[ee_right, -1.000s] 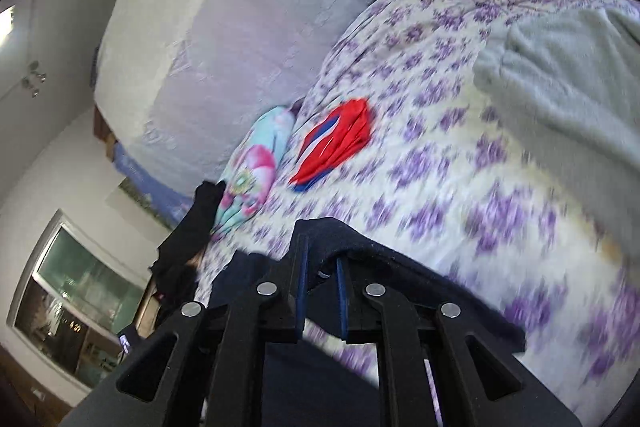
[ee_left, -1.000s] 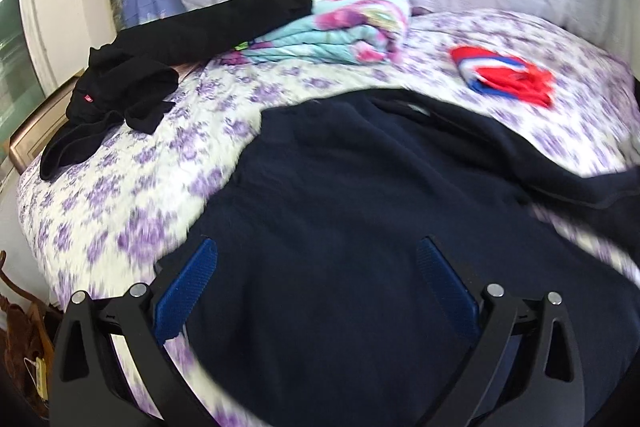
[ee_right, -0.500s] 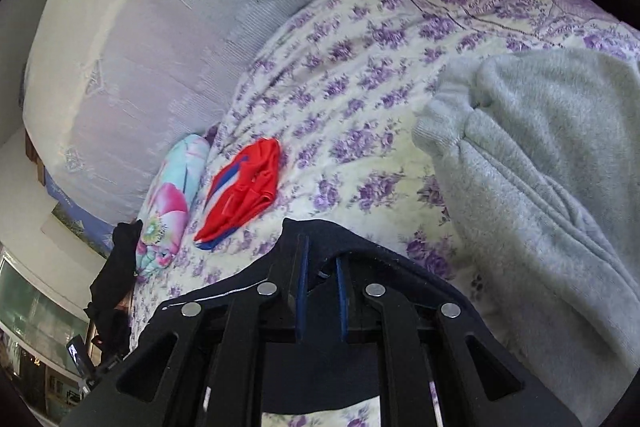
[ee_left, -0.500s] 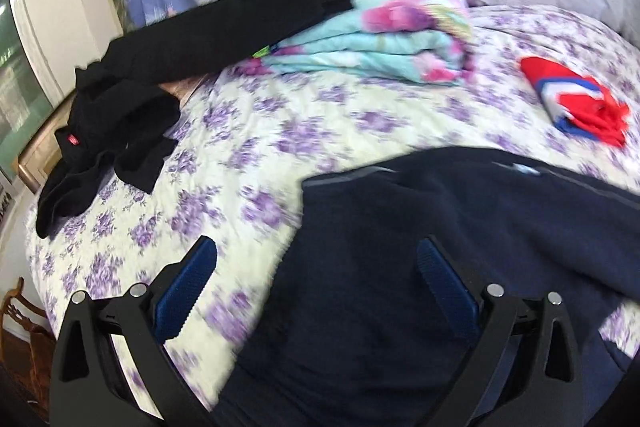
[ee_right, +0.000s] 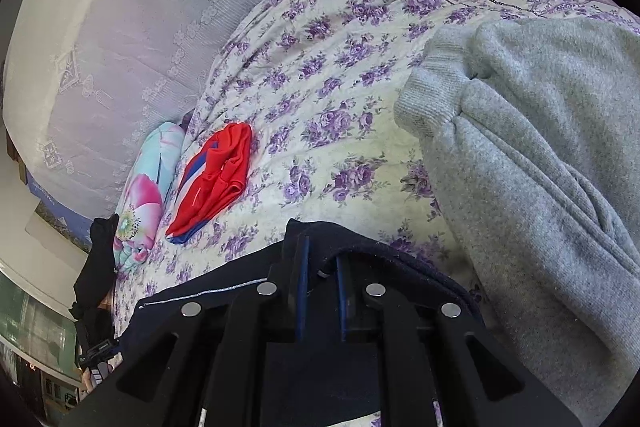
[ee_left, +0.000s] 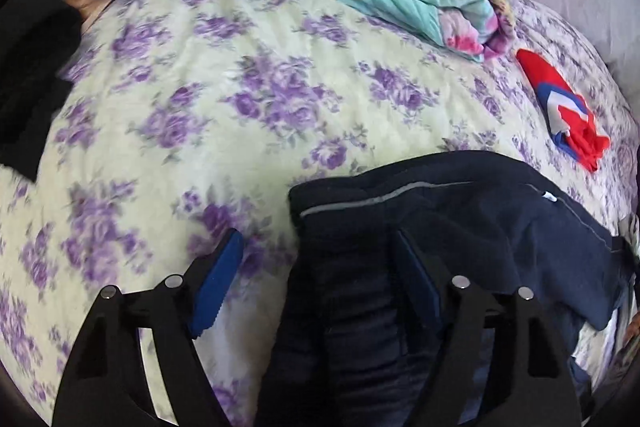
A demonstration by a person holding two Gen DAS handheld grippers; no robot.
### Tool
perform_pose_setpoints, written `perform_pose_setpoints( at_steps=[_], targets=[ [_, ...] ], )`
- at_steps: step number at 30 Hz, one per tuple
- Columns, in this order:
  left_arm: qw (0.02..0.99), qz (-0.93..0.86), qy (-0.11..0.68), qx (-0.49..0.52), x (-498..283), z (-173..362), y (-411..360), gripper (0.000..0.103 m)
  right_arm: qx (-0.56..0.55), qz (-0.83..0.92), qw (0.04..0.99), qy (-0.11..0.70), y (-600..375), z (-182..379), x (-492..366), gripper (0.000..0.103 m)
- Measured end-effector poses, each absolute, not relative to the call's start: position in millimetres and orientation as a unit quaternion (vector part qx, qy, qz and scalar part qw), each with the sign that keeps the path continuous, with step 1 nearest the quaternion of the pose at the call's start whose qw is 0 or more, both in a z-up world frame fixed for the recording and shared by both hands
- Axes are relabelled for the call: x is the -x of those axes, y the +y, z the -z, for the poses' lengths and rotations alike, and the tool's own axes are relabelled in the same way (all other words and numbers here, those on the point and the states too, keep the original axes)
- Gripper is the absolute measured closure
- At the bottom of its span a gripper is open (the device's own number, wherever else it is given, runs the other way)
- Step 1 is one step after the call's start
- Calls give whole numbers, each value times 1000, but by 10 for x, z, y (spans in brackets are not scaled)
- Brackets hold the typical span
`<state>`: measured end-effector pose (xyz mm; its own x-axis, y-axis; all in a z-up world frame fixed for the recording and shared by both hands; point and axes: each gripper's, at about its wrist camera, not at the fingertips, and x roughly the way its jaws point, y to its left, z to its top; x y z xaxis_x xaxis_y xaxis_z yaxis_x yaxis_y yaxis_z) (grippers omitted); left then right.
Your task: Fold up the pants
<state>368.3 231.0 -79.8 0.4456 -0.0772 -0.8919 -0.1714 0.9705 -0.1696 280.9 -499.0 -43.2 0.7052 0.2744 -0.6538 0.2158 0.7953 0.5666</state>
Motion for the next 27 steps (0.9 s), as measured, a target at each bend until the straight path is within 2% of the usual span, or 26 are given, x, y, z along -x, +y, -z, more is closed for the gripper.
perform_pose_setpoints(
  at_steps=[1,2,4,5,11,14,21,27],
  targets=[
    [845,-21,521,120,-3701,799,2299,34,-318,-16,866,385,-4977,443,-2824,91],
    [846,-1,517,132,-3709,793,2287,53,-317,-15,866,387,-4968,453,-2834,91],
    [850,1,510,134,-3689,772,2262,57,-318,-14,865,387,-4953,474,-2849,91],
    [854,-6,506,122,-3651,757,2227,68,-318,-13,865,387,-4950,484,-2852,91],
    [865,-10,463,195,-3506,531,2452,83,-317,-4,867,385,-4976,497,-2884,91],
    [873,-18,444,200,-3560,332,2449,88,-316,2,871,377,-5000,448,-2958,91],
    [886,-28,412,212,-3684,-8,2487,89,-319,-2,884,342,-5039,179,-3268,91],
    [888,-60,394,228,-3735,-82,2591,89,-315,2,893,321,-5097,87,-3550,92]
  ],
)
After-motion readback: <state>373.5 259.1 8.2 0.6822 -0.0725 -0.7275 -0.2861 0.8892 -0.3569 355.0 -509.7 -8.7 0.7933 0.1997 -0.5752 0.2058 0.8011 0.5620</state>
